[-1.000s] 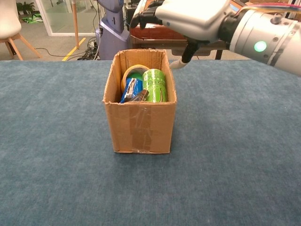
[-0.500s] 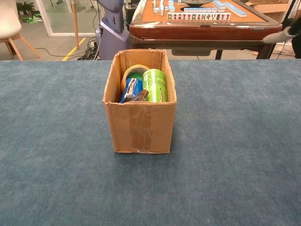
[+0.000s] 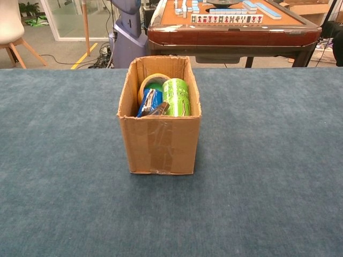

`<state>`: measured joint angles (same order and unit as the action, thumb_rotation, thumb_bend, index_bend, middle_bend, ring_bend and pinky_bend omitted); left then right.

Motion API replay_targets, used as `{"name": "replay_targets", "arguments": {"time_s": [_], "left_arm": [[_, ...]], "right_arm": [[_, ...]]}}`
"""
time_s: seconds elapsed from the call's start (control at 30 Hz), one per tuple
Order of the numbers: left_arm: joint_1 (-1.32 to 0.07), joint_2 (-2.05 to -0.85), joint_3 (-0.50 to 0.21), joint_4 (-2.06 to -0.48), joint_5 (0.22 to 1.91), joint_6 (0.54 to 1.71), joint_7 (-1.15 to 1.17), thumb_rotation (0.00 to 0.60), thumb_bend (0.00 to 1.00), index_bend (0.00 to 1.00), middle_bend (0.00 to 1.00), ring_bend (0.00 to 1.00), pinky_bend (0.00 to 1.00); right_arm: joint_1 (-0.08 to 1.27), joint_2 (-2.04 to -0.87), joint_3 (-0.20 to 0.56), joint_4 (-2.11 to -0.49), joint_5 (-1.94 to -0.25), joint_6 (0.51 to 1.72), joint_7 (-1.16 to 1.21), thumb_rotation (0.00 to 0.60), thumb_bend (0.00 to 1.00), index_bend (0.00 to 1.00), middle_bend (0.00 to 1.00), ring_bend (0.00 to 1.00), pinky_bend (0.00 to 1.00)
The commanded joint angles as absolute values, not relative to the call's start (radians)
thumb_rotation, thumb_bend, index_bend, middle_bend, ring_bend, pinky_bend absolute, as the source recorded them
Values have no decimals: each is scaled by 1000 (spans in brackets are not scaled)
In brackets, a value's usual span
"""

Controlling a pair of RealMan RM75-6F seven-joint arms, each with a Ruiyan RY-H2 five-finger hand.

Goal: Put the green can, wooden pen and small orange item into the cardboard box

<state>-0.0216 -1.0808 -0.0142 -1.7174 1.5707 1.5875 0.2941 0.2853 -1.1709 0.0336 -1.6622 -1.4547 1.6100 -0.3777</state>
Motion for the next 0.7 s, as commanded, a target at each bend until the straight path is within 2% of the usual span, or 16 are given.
{"name": "replay_targets", "arguments": {"time_s": [0.03, 0.27, 0.57, 0.7], "left_arm": [[-27, -1092, -20, -1700, 1579, 1591, 280, 600, 372, 511, 539, 451, 590], [-37, -1115, -33, -1658, 1555, 1573, 280, 600, 372, 512, 538, 451, 590], [-46, -1124, -40, -1661, 1533, 1555, 307, 600, 372, 512, 538, 451, 590], [-53, -1132, -43, -1655, 1517, 1537, 314, 600, 372, 512, 538, 451, 590]], "right_arm": [[227, -1201, 18, -1617, -1477, 1671, -325, 600, 7, 274, 225, 126, 237], [135, -1226, 21, -1540, -1502, 1770, -227, 600, 7, 274, 225, 126, 237], [90, -1180, 45, -1523, -1516, 1787, -91, 600, 7, 287, 225, 126, 237], [86, -1166, 56, -1519, -1504, 1759, -51, 600, 7, 287, 225, 126, 237]]}}
